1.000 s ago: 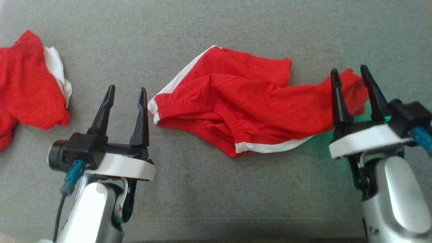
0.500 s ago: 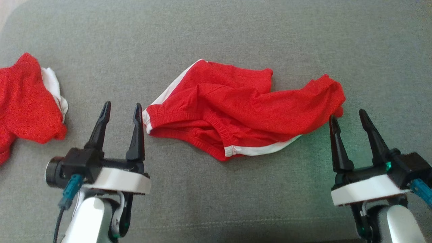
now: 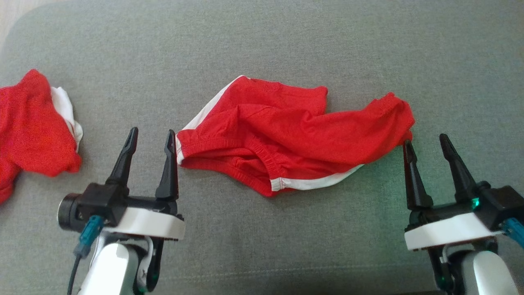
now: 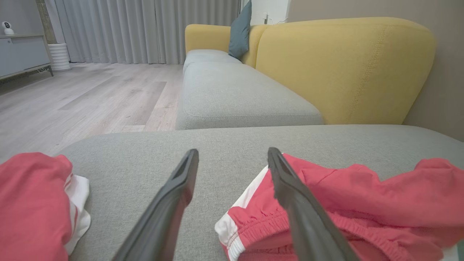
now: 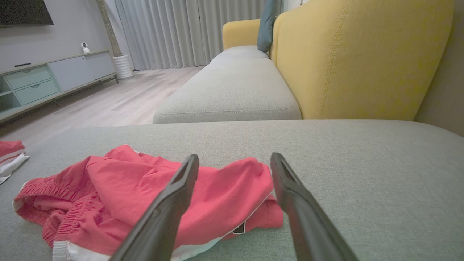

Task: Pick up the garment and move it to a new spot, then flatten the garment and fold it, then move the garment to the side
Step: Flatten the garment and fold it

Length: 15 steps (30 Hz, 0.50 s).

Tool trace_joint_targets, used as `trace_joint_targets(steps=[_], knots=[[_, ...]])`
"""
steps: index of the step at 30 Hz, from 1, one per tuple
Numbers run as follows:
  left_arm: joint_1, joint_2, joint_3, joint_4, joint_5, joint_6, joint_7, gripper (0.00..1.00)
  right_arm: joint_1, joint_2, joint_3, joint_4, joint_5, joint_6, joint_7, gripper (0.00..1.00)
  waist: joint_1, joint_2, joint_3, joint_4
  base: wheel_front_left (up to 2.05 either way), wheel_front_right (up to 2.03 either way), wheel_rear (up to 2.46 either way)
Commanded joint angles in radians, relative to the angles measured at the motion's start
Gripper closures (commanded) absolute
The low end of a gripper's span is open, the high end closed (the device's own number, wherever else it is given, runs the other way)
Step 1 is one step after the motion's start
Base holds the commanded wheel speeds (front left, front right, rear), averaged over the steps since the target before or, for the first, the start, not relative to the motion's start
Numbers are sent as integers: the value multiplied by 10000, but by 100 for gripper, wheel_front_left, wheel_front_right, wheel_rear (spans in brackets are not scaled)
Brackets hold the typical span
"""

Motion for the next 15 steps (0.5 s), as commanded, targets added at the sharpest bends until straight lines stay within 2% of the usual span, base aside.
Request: trace_joint_targets(steps=[1, 10, 15], knots=[[-131, 191, 350, -400, 19, 45, -28, 0, -17, -35, 200, -398, 82, 40, 43, 0, 0, 0, 10, 7, 0, 0, 0], [-188, 224, 289, -429, -16, 80, -31, 0, -134, -30, 125, -341, 176, 40, 143, 0, 0, 0, 115, 29, 0, 0, 0], [-352, 223, 236, -468, -19, 74, -34, 0, -431, -29, -390, 267, 323, 40, 315, 0, 0, 0, 376, 102, 0, 0, 0]])
